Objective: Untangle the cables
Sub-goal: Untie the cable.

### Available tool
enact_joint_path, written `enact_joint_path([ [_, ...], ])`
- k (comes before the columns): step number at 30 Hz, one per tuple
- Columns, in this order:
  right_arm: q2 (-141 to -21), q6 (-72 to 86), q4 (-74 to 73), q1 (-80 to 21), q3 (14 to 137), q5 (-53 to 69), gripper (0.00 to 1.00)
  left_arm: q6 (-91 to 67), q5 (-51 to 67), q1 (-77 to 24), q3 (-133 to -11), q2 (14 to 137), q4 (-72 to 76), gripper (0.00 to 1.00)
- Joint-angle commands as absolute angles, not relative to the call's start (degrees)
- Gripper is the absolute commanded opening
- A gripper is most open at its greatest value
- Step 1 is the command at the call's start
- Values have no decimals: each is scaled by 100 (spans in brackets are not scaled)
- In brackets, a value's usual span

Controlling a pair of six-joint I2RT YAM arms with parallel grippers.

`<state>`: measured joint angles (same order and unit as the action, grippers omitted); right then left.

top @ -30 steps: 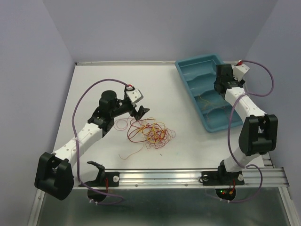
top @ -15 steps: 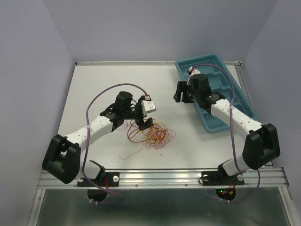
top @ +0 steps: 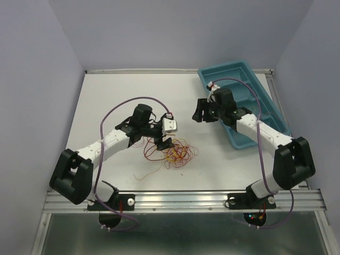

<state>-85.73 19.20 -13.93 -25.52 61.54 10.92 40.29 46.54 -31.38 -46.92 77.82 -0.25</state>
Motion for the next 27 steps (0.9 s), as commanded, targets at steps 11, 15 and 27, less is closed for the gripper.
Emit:
enact_joint_path([
  [11, -8367, 1732, -1134, -2637, 6099, 1765, 68, 3866, 4658, -2865, -5148, 7654, -444, 96],
  [15, -8701, 1416, -1300, -3004, 6284, 2258, 68, 4148, 5159, -2865, -6011, 8252, -1678, 96],
  [27, -9157, 519, -1775, -3884, 6530, 2479, 63, 2567, 4667, -1855, -5107, 7366, 694, 95],
])
